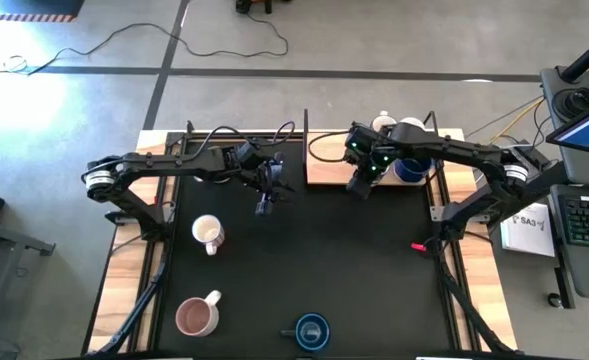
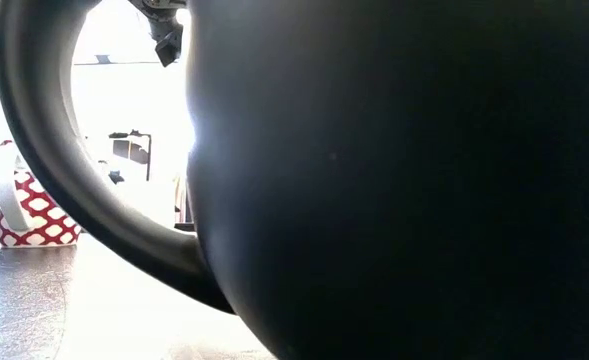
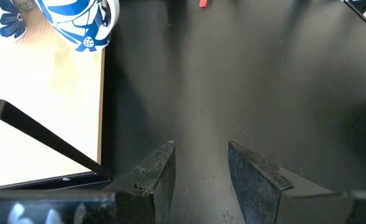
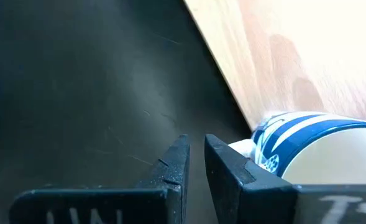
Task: Place coffee mugs
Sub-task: Put the blue patterned mug on the shelf
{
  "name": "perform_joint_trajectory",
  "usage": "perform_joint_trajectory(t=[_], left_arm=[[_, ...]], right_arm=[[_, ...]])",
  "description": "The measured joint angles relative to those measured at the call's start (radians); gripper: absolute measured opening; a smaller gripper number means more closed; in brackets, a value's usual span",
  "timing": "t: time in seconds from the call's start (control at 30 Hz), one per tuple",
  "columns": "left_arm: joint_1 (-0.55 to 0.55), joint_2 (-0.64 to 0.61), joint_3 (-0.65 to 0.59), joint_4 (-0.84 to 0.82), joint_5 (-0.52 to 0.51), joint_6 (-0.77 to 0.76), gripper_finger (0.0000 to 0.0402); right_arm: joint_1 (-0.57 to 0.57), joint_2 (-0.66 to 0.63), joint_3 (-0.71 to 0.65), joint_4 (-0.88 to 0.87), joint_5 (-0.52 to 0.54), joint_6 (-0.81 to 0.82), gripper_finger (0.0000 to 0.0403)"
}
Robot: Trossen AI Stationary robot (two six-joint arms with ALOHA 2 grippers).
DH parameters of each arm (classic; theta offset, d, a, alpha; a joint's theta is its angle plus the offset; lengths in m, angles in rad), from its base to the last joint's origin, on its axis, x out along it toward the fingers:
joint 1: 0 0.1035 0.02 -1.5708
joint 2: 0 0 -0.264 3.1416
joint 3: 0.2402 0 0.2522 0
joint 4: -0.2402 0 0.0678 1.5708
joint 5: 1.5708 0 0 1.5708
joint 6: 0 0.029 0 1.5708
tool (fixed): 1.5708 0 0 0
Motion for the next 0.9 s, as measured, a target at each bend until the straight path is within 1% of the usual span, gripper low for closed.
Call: perform_joint_trajectory(t=[0.07,0.2,0.33,0.5,0.6,0.7,0.8,0.9], left_arm=[[0.0,0.0,0.0,0.0,0.0,0.0,0.0128],[0.0,0.0,0.0,0.0,0.0,0.0,0.0128],[0.0,0.0,0.0,0.0,0.0,0.0,0.0128],[0.0,0.0,0.0,0.0,0.0,0.0,0.0128],[0.0,0.0,0.0,0.0,0.0,0.0,0.0128],[0.0,0.0,0.0,0.0,0.0,0.0,0.0128],[0.0,0.0,0.0,0.0,0.0,0.0,0.0128],[0.0,0.0,0.0,0.0,0.0,0.0,0.0128]], right_arm=[[0.0,0.007,0.0,-0.005,0.014,0.0,0.0038],[0.0,0.01,0.0,-0.042,0.1,-0.005,0.0038],[0.0,0.01,0.0,-0.068,0.106,-0.018,0.0038],[0.0,0.009,0.0,-0.129,0.173,-0.03,0.0038],[-0.001,0.009,0.0,-0.135,0.205,-0.032,0.0038],[-0.003,0.008,0.0,-0.135,0.219,-0.045,0.0038],[-0.003,0.007,0.0,-0.143,0.259,-0.047,0.0038],[-0.011,0.007,0.0,-0.155,0.269,-0.047,0.0038]])
